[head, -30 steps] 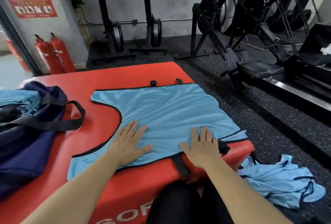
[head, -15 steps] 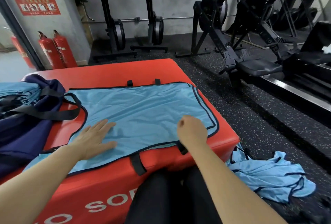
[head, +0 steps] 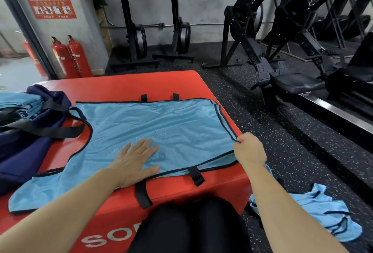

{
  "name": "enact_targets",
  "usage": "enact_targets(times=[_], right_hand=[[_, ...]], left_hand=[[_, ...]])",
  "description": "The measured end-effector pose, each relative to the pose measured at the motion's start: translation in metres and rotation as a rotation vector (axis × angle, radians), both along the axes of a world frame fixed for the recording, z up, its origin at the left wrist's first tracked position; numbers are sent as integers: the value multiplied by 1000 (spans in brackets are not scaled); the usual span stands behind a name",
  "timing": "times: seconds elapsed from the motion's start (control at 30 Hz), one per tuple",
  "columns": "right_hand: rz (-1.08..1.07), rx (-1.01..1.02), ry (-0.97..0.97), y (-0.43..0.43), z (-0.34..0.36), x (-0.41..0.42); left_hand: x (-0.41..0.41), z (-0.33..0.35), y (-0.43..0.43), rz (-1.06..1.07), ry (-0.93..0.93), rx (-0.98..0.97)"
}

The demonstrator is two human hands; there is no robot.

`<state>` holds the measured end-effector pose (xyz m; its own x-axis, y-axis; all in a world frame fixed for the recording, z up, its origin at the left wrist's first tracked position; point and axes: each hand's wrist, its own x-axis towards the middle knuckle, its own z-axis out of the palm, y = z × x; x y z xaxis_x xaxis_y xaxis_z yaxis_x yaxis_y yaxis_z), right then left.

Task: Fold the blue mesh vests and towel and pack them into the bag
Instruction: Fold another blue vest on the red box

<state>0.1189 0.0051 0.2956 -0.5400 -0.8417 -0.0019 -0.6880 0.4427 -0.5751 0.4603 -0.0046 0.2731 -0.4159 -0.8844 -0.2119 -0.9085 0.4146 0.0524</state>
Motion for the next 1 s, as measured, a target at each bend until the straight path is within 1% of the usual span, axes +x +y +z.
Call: enact_targets(times=[0.03, 0.07, 0.2, 0.3, 0.43, 0.5, 0.57, 0.6, 0.63, 0.67, 0.7, 0.73, 0.77, 0.8, 0.83, 1.0], right_hand=[[-28, -44, -3, 1, 1, -5], [-40, -45, 7, 3, 1, -9], [-13, 88, 72, 15, -16, -16], [-12, 84, 96, 15, -18, -18], [-14, 92, 146, 18, -17, -23], [10, 120, 291, 22, -16, -21], [64, 119, 522, 22, -13, -12], [123, 57, 607, 21, -11, -6], [220, -11, 646, 19, -11, 1], [349, -39, 630, 16, -13, 7], [480, -8, 570, 13, -16, 11], [580, 94, 487, 11, -20, 13], [624, 240, 421, 10, -23, 13], [621, 357, 377, 11, -25, 11], [596, 424, 355, 12, -27, 7], [526, 532, 349, 19, -21, 1]], left_hand=[[-1, 0, -1, 5, -1, 0], [-3, 0, -2, 9, -8, 7], [-9, -4, 1, 8, -22, 32], [-12, -4, 0, 16, -12, 27], [-14, -5, -1, -16, -95, 43], [-15, -6, 0, -44, -125, 58], [-16, -4, 2, -59, -157, 74], [-17, -3, 3, -62, -172, 84], [-18, -1, 3, -64, -180, 94], [-19, 2, 3, -64, -182, 104], [-20, 5, 3, -67, -182, 114], [-20, 7, 3, -71, -181, 124], [-20, 8, 3, -75, -179, 136], [-20, 10, 4, -78, -177, 144], [-20, 10, 5, -83, -176, 149], [-20, 17, 8, -95, -156, 170]])
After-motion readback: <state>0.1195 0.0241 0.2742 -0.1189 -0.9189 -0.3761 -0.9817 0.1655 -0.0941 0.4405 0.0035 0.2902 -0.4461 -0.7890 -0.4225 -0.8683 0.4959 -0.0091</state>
